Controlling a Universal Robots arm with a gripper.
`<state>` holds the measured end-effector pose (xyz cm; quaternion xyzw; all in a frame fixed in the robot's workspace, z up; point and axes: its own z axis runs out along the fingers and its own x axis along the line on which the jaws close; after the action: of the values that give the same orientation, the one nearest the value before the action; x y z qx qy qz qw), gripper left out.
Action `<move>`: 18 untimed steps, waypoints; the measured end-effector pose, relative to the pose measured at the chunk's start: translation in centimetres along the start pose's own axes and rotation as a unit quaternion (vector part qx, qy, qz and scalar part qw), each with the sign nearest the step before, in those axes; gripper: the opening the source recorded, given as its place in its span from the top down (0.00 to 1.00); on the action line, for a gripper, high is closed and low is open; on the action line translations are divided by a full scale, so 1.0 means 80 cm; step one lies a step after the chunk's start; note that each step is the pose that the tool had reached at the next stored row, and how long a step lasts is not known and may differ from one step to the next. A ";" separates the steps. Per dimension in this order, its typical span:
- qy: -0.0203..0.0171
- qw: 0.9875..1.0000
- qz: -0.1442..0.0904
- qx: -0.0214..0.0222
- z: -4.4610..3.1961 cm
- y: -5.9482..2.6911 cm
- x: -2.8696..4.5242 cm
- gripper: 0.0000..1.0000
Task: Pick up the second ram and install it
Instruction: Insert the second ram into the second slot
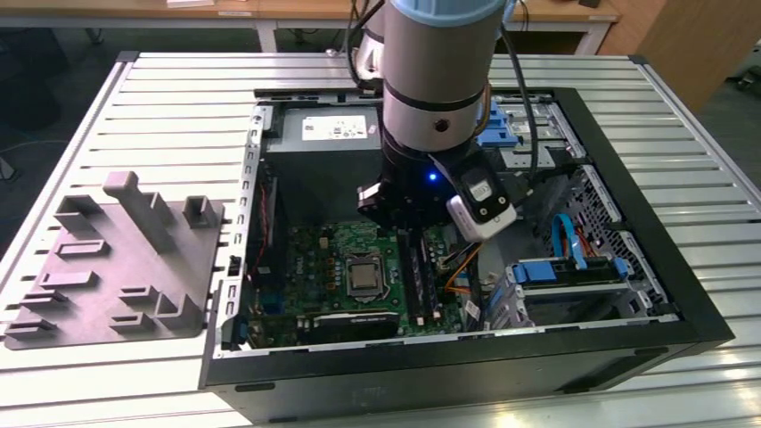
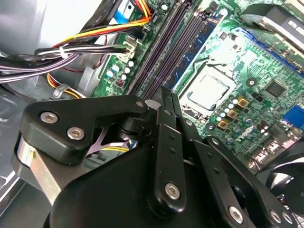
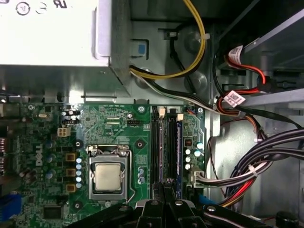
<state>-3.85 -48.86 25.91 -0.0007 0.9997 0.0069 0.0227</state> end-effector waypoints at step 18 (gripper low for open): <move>0.000 1.000 0.001 -0.013 0.0118 -0.002 -0.0045 0.89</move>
<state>-3.45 -48.99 24.98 -0.0005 0.9995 0.0197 0.0227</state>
